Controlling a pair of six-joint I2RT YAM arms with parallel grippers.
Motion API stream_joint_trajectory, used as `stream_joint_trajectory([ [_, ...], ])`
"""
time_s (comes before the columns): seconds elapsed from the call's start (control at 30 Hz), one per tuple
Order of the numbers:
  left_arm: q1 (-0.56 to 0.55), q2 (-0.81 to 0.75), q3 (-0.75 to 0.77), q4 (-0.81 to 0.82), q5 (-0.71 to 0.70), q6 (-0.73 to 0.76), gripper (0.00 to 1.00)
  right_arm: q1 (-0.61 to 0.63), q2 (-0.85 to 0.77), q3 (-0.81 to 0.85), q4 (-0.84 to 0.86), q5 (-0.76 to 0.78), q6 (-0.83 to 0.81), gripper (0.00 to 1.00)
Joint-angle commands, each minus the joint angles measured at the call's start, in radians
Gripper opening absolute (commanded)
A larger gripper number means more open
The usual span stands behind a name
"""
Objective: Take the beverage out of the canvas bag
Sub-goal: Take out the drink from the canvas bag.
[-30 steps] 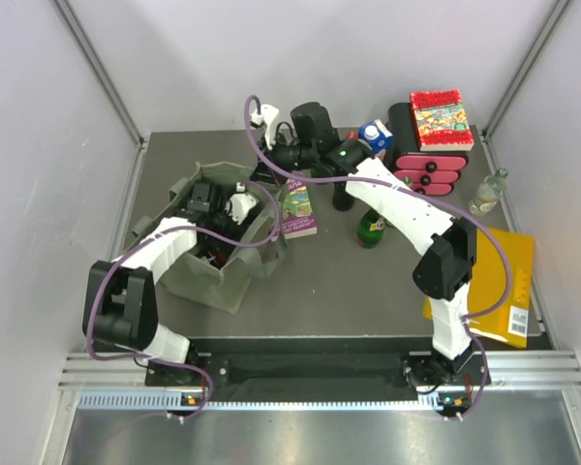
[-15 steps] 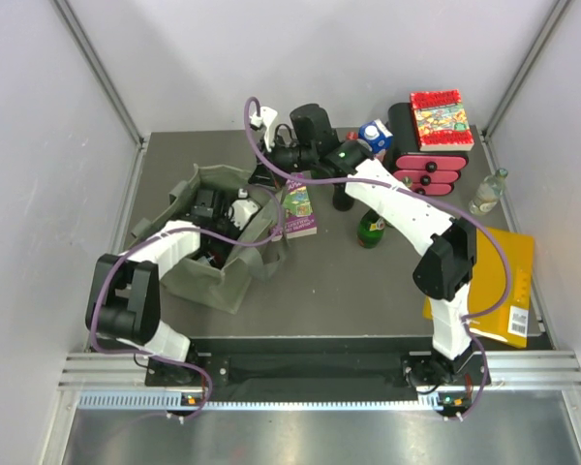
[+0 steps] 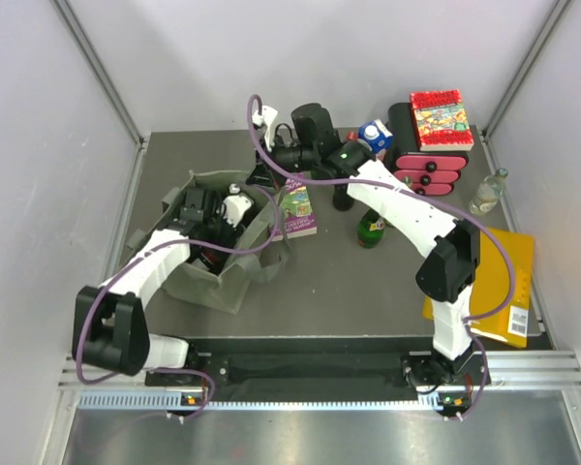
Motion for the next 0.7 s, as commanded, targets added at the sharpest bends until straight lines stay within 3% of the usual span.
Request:
stream_joint_trajectory([
  [0.0, -0.001, -0.159, 0.017, 0.052, 0.016, -0.03, 0.0, -0.012, -0.072, -0.013, 0.032, -0.012, 0.024, 0.04],
  [0.47, 0.001, -0.381, -0.066, 0.117, 0.094, -0.092, 0.0, -0.038, -0.065, -0.036, 0.052, -0.006, 0.08, 0.06],
  [0.67, 0.001, -0.411, -0.06, 0.095, 0.128, -0.095, 0.0, -0.038, -0.043, -0.033, 0.033, 0.021, 0.058, 0.0],
])
